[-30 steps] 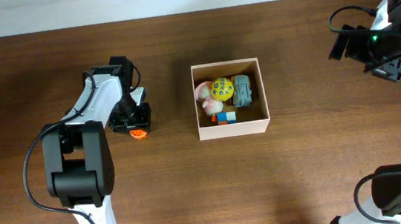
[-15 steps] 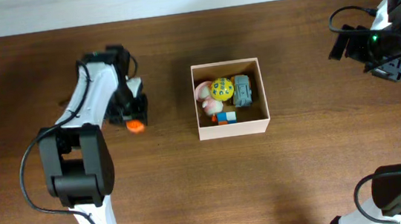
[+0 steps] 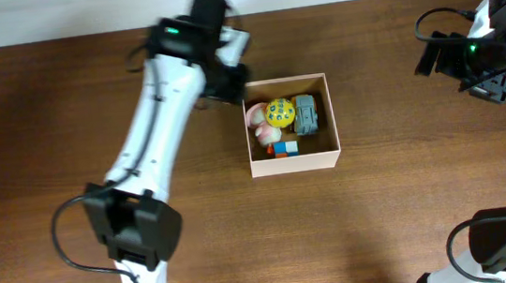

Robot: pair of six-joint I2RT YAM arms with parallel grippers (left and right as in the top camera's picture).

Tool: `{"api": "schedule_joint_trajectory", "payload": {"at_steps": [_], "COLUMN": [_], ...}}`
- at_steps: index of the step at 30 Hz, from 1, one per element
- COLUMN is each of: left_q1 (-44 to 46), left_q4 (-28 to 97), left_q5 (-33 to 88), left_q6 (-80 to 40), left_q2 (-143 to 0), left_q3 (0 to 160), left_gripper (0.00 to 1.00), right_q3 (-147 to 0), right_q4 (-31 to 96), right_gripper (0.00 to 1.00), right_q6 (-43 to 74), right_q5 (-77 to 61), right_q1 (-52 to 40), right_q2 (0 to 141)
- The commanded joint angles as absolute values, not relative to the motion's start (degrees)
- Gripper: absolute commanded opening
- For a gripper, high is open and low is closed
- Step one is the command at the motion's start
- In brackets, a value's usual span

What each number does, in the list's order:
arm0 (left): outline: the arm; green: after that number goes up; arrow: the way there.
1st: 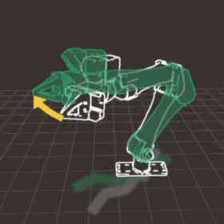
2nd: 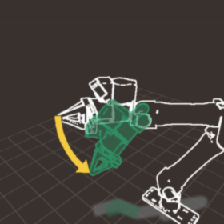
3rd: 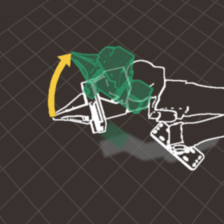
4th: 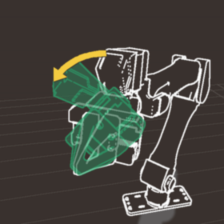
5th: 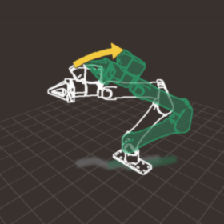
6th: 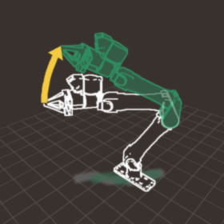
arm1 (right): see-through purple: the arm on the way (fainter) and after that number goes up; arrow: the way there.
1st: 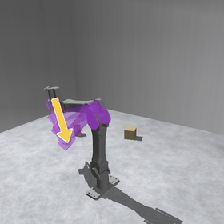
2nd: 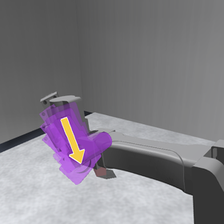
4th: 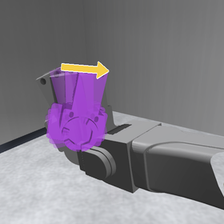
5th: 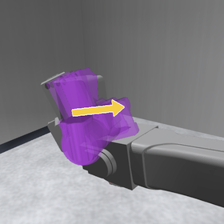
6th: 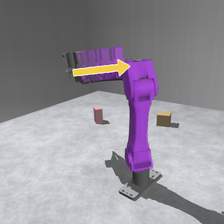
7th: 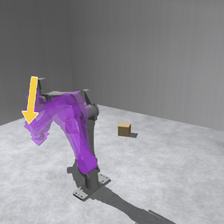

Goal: Pack container
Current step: 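Place the orange ball into the box and release it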

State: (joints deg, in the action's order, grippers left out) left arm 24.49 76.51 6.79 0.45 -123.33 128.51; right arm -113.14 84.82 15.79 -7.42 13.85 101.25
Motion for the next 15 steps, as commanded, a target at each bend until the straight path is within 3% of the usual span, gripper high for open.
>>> {"api": "schedule_joint_trajectory", "payload": {"at_steps": [1,6,9,12,15], "left_q1": [28.6,34.3,36.4,37.6,37.9], "left_q4": [74.5,70.0,67.3,65.0,64.7], "left_q5": [7.7,7.7,7.4,2.4,-0.9], "left_q6": [1.7,1.7,1.7,1.7,1.7], "left_q2": [-122.8,-123.1,-123.1,-123.2,-123.0], "left_q3": [125.9,120.3,117.0,115.2,116.0], "left_gripper": [0.42,0.44,0.57,0.58,0.75], "right_q3": [-113.7,-113.7,-113.7,-113.7,-113.7], "right_q4": [84.6,84.6,84.6,84.6,84.6], "right_gripper": [0.99,0.99,0.99,0.99,0.99], "right_q6": [15.3,15.3,15.3,15.3,15.3], "right_q5": [-6.9,-6.9,-6.9,-6.9,-6.9], "right_q1": [13.9,13.9,13.9,13.9,13.9], "right_q2": [100.8,100.8,100.8,100.8,100.8]}}
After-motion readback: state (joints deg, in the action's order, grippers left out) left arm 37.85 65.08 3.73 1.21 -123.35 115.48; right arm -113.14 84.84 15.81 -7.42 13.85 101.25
